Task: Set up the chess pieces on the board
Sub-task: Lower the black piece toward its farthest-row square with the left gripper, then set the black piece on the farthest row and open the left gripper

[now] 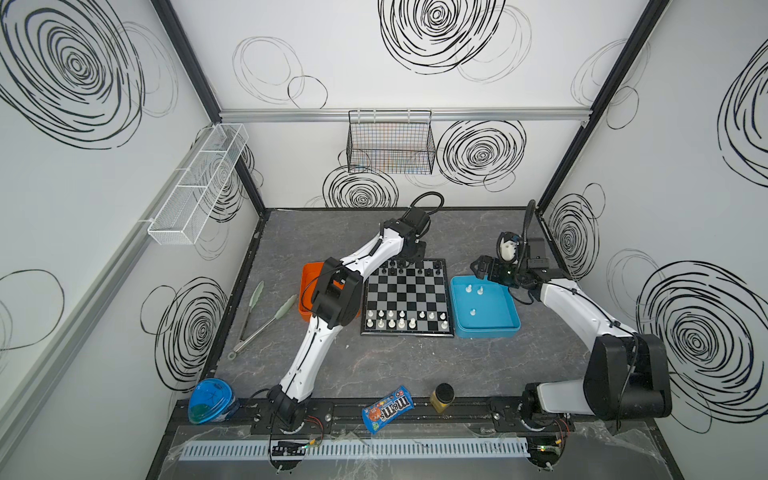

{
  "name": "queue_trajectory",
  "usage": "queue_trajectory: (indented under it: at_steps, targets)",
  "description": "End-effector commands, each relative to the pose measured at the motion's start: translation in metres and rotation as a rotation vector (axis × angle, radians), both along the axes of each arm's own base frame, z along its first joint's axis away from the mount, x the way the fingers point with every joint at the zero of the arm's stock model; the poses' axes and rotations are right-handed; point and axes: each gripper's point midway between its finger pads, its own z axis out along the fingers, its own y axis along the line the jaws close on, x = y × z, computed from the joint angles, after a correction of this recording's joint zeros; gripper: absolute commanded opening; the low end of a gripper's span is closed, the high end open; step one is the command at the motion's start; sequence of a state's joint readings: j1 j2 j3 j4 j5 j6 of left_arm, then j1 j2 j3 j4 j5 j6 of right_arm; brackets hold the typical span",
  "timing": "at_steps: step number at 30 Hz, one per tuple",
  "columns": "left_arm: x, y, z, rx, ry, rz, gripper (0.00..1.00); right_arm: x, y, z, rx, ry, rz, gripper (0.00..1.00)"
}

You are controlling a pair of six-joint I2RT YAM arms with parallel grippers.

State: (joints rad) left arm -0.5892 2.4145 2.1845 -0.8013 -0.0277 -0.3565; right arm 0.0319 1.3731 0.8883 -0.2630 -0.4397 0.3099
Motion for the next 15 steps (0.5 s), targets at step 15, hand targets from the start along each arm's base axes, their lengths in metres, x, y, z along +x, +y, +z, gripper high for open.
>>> queue_trajectory:
  at_steps: [15]
  targets:
    - [0.0005,0.0038,-0.0226,0.039,0.012,0.013,0.20,0.0006,-0.0009,-0.0060,-0.002,0.002,0.007,1.00]
